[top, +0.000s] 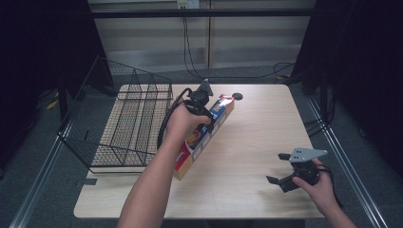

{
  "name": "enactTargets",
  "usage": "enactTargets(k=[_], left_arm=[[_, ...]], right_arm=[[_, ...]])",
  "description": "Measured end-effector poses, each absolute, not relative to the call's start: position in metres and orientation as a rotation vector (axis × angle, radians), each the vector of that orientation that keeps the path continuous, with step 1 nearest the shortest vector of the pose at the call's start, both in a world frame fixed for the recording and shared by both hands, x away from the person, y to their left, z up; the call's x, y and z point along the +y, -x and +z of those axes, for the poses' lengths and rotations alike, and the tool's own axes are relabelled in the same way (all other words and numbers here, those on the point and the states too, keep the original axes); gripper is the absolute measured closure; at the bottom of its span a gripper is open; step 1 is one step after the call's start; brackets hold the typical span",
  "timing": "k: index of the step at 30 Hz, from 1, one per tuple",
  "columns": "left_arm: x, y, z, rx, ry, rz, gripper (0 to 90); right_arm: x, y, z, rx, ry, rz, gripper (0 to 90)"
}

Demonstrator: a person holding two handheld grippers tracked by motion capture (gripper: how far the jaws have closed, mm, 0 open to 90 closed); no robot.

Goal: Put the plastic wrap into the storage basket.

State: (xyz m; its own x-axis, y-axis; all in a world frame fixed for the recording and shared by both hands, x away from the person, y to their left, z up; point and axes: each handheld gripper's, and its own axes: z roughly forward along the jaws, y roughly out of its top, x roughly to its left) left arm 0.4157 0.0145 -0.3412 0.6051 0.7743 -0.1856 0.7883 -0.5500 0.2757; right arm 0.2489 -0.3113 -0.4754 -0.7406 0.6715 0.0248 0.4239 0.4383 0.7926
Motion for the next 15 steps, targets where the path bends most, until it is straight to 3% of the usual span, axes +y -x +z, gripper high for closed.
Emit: enactTargets(k=[15], left_arm=[[0.025,-0.416,-0.329,1.300,-2.493,-0.057,44.0]], right_arm=[[-0.311,-0.248,-0.476,2.405,-0.940,1.194,0.5]])
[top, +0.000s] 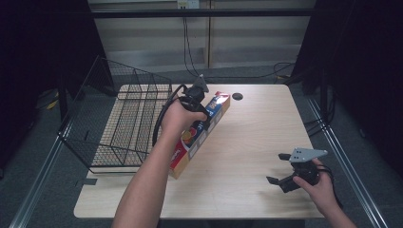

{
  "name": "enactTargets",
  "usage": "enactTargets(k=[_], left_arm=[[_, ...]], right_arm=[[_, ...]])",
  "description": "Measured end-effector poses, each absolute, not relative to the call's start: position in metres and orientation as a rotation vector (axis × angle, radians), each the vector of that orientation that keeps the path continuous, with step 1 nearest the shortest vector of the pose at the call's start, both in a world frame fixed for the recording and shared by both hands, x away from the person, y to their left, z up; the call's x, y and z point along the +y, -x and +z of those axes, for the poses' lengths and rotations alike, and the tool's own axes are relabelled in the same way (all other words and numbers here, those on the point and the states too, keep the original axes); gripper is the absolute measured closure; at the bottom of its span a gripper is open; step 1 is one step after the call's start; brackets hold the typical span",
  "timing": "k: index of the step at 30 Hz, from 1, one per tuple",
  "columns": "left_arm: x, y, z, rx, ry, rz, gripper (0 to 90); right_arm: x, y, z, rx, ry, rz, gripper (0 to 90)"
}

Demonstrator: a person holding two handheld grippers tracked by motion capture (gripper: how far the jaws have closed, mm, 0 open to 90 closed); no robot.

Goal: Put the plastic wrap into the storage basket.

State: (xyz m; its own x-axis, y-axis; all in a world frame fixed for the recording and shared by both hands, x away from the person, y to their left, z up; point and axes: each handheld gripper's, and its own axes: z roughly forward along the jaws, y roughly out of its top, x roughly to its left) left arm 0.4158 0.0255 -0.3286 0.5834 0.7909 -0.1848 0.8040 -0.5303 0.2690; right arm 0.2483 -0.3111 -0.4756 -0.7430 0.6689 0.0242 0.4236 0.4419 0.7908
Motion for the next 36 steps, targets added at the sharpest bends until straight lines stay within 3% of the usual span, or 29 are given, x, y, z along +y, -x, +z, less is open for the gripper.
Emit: enactTargets(k=[36], left_arm=[[0.066,-0.415,-0.288,1.363,-2.437,-0.061,44.0]], right_arm=[[-0.307,-0.247,-0.476,2.418,-0.938,1.172,0.6]])
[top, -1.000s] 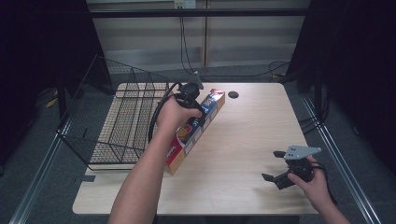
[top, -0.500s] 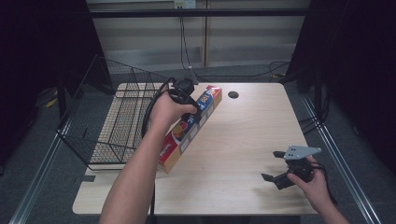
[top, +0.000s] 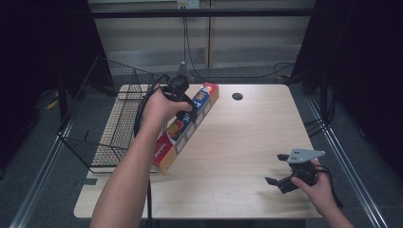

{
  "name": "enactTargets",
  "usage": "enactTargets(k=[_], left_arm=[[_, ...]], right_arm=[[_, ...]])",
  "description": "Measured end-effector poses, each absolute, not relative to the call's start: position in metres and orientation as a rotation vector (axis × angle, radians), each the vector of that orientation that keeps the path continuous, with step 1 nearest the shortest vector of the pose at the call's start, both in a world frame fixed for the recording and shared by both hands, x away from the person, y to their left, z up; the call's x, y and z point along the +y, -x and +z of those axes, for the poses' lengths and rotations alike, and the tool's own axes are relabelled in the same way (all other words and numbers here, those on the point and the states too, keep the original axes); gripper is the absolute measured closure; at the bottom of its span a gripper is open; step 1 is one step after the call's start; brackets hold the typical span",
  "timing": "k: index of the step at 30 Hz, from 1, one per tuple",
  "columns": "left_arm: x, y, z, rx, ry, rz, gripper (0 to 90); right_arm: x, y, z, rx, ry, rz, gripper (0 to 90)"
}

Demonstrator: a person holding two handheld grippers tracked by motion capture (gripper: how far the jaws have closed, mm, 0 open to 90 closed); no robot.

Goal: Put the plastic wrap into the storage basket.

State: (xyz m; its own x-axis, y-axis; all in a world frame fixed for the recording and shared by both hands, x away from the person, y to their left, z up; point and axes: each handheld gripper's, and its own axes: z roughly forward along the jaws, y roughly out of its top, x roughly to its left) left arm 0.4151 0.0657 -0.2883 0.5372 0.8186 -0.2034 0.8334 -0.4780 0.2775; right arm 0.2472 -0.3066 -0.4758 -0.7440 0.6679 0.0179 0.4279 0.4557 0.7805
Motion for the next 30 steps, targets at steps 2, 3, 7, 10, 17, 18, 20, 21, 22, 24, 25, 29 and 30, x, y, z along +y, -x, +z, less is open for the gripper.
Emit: enactTargets(k=[2,3,7,10,17,18,20,21,22,24,25,29,30], left_arm=[[0.068,-0.415,-0.286,1.372,-2.437,-0.058,44.0],[0.069,-0.415,-0.284,1.373,-2.443,-0.053,44.0],[0.073,-0.416,-0.279,1.399,-2.418,-0.054,44.0],[0.077,-0.417,-0.275,1.409,-2.414,-0.050,44.0],[0.085,-0.417,-0.268,1.420,-2.407,-0.039,44.0],[0.086,-0.417,-0.268,1.427,-2.399,-0.041,44.0],[0.088,-0.417,-0.267,1.436,-2.391,-0.036,44.0],[0.089,-0.417,-0.267,1.444,-2.378,-0.037,43.9],[0.091,-0.418,-0.267,1.442,-2.383,-0.037,44.0],[0.093,-0.418,-0.266,1.458,-2.357,-0.031,43.9],[0.095,-0.419,-0.265,1.452,-2.371,-0.029,44.0],[0.099,-0.420,-0.260,1.459,-2.371,-0.022,43.9],[0.100,-0.420,-0.259,1.469,-2.359,-0.017,44.0]], right_arm=[[-0.307,-0.247,-0.476,2.413,-0.936,1.176,0.6],[-0.307,-0.247,-0.476,2.412,-0.937,1.175,0.6],[-0.307,-0.246,-0.476,2.417,-0.936,1.165,0.6],[-0.308,-0.245,-0.476,2.412,-0.936,1.177,0.6],[-0.307,-0.246,-0.476,2.416,-0.932,1.170,0.6],[-0.307,-0.246,-0.476,2.418,-0.932,1.170,0.6],[-0.307,-0.246,-0.476,2.418,-0.933,1.167,0.6],[-0.307,-0.247,-0.476,2.423,-0.930,1.169,0.6],[-0.307,-0.247,-0.476,2.418,-0.933,1.169,0.6],[-0.307,-0.247,-0.476,2.419,-0.931,1.166,0.6],[-0.307,-0.246,-0.476,2.418,-0.933,1.165,0.6],[-0.308,-0.245,-0.476,2.415,-0.934,1.166,0.7],[-0.309,-0.245,-0.476,2.413,-0.935,1.168,0.7]])
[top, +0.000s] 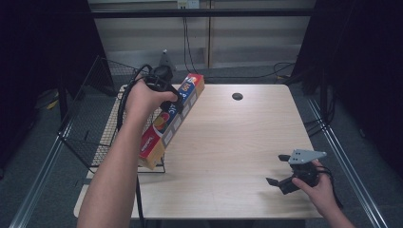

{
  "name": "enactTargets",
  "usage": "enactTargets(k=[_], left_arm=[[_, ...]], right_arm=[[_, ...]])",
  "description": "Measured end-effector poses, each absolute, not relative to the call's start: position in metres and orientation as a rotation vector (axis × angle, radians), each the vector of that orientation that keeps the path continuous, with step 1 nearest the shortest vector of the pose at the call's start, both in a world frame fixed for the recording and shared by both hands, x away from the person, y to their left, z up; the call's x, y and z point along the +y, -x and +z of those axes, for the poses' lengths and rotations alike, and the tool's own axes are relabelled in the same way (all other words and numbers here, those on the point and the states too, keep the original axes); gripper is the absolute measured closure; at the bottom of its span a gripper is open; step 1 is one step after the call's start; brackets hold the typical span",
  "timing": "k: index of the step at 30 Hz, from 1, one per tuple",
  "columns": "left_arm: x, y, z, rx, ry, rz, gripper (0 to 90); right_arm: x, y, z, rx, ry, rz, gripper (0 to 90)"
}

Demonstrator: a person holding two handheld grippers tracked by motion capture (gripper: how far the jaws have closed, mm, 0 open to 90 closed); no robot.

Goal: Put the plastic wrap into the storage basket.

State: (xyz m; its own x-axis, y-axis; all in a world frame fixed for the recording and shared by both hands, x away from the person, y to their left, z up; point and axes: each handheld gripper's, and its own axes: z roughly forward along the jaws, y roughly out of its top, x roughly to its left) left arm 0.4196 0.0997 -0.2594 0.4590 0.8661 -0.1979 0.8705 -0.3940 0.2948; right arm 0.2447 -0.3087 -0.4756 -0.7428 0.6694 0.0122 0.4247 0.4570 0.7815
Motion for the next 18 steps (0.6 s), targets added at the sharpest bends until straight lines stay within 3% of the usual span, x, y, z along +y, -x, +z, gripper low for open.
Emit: enactTargets(k=[18], left_arm=[[0.115,-0.422,-0.248,1.515,-2.335,0.008,44.1]], right_arm=[[-0.311,-0.241,-0.476,2.410,-0.949,1.153,0.7]])
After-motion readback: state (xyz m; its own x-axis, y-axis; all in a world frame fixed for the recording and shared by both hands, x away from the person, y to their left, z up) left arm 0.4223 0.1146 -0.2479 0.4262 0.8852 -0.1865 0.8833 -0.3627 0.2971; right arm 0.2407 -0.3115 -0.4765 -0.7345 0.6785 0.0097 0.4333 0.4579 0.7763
